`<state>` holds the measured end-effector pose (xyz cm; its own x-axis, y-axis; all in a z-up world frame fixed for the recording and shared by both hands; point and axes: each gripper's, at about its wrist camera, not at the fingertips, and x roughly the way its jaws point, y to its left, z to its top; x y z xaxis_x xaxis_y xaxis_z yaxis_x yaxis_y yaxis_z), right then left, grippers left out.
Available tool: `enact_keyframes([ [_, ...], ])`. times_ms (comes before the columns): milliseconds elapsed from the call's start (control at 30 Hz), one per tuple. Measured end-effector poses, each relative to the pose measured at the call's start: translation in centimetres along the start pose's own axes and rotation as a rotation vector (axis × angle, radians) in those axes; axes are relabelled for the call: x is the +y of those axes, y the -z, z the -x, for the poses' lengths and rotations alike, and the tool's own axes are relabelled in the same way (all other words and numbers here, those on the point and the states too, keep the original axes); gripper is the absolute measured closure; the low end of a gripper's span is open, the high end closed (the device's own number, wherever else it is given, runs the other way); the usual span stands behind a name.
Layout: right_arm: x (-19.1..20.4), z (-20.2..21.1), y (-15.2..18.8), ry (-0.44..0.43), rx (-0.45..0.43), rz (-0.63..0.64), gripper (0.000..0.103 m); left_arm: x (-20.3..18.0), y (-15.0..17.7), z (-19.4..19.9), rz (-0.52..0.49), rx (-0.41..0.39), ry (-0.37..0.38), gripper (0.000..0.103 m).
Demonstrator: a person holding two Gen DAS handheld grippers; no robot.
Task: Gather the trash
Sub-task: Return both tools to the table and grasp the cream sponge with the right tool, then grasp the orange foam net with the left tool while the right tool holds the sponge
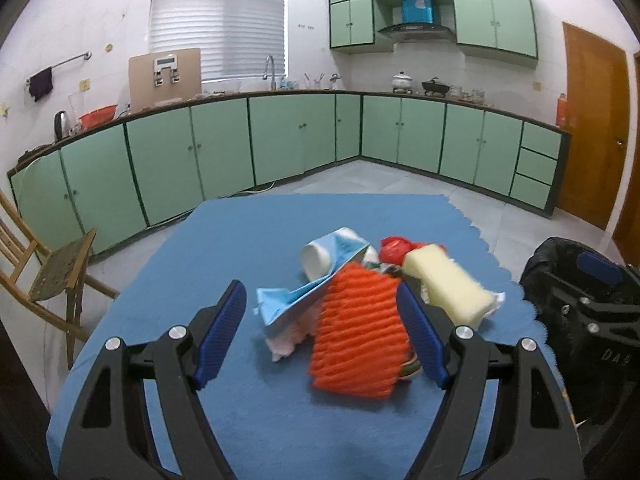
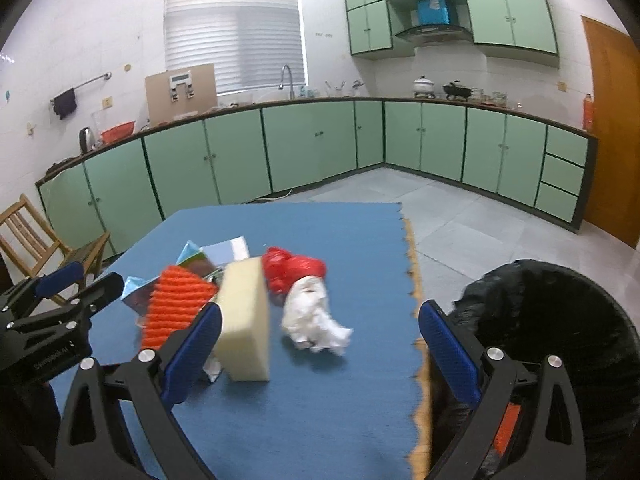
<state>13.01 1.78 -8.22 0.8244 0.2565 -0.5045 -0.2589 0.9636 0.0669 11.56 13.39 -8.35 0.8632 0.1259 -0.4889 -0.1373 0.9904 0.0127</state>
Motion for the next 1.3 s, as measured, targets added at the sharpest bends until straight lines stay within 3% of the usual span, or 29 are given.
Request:
enact_keyframes([
  [67, 0.7, -0.7, 0.1, -0.008, 0.009, 0.008, 0.007, 0.5, 0.3, -0.4, 0.002, 0.011, -0.005, 0.028],
  [367, 3.9, -3.5, 1.5, -0.069, 0.079, 0.062, 0.029, 1.3, 1.0, -1.1, 0.006, 0.04, -0.018, 0.028],
  [733, 4.7, -5.2, 2.5, -0.089, 0.131, 0.071, 0.046, 1.8, 1.5, -1.7, 0.015, 0.055, -0.004, 0.028],
  [933, 4.8, -5.8, 2.6, -0.122, 0.162, 0.074, 0.069, 1.9, 1.4, -1.9, 0.02, 0.065, 0.0, 0.028],
  [1300, 3.0, -3.7, 1.7, -0.144, 0.12, 0.052, 0.07, 0.6, 2.0, -2.8, 0.028, 0.105, 0.041, 0.026],
])
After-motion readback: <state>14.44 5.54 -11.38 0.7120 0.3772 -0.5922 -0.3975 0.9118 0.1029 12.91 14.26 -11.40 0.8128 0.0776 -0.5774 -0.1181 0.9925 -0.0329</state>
